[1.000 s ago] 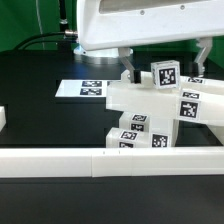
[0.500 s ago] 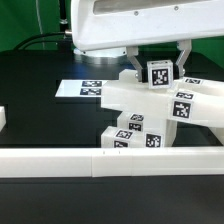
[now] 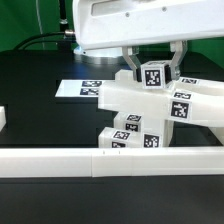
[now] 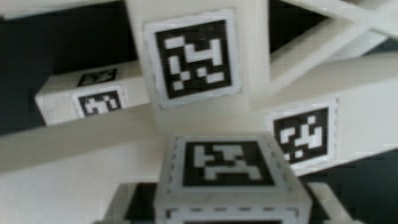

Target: Assemble chair

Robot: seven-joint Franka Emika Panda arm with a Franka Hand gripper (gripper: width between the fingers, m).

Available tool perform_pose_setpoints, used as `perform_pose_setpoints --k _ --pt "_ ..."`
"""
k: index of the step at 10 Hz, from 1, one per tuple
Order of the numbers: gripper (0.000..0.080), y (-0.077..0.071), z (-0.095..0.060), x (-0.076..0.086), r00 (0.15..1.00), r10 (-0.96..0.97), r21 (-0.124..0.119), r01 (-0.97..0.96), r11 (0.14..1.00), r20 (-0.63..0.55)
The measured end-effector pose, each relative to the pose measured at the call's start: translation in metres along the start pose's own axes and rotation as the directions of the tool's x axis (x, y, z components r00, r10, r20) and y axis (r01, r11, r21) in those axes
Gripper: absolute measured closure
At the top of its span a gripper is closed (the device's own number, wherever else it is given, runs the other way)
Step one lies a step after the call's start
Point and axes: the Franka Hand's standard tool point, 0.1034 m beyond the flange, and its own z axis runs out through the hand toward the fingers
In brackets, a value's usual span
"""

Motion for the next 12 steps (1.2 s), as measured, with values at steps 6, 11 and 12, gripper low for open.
perform_pose_setpoints --k 6,11,12 --pt "0.0533 -0.0023 0.0 -0.001 0.929 0.369 0.002 -0.369 0.929 -0.002" --pt "0.052 -0.0021 0.0 -0.0025 0.707 0.707 0.01 -0.708 0.707 0.017" --pt "0.052 -0.002 0.0003 -0.0027 0.718 0.696 0.01 -0.696 0.718 0.017"
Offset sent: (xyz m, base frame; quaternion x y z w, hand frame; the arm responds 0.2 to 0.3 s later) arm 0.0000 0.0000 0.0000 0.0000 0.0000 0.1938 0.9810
